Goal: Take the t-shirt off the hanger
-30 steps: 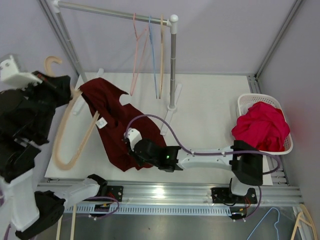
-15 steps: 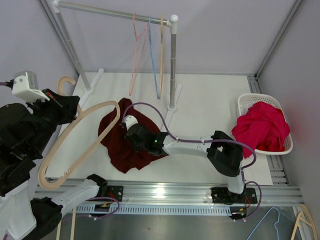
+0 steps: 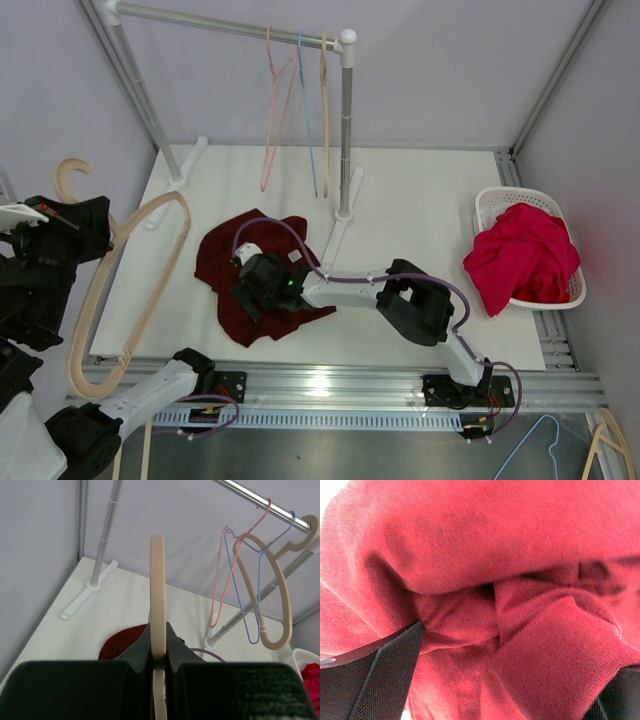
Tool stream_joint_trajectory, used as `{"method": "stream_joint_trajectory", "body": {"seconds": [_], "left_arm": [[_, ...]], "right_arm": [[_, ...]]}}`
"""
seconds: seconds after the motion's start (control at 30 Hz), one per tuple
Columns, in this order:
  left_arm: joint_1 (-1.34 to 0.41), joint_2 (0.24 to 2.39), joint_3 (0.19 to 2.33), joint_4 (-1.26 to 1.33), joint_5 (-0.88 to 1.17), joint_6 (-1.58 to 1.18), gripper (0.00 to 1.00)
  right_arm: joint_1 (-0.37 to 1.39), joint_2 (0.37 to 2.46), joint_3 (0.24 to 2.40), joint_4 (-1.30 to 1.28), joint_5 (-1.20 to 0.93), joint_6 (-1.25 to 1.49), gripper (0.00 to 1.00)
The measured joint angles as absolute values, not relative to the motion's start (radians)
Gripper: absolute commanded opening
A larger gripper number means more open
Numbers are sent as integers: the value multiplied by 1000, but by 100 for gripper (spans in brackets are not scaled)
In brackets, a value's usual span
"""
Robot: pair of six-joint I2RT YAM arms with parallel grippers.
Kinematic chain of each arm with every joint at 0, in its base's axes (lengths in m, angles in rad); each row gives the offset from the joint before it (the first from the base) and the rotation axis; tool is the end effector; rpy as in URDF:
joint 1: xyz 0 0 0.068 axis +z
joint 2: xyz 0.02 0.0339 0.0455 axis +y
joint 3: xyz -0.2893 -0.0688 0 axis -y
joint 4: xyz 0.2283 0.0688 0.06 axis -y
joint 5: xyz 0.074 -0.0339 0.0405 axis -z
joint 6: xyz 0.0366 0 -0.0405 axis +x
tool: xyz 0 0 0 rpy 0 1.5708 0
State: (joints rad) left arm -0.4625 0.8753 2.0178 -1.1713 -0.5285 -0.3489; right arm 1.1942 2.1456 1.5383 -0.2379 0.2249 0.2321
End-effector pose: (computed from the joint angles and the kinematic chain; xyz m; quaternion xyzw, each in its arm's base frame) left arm -0.0093 0.0252 0.5652 -0.1424 0.7015 -0.0934 0.6920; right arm 0.1811 0.4357 0.1933 -0.3946 0.8420 0.1514 0.3353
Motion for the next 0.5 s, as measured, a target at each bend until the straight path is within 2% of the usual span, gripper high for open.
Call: {"method": "stream_joint_trajectory", "body": {"seconds": [0.4, 0.5], "left_arm": [[-463, 868, 2003, -1120, -623, -289, 1], [-463, 870, 1982, -1105, -627, -282, 1]], "right_arm": [[1204, 2291, 1753, -297, 118, 224, 99], [1199, 2291, 1744, -286, 85, 223, 79]]}}
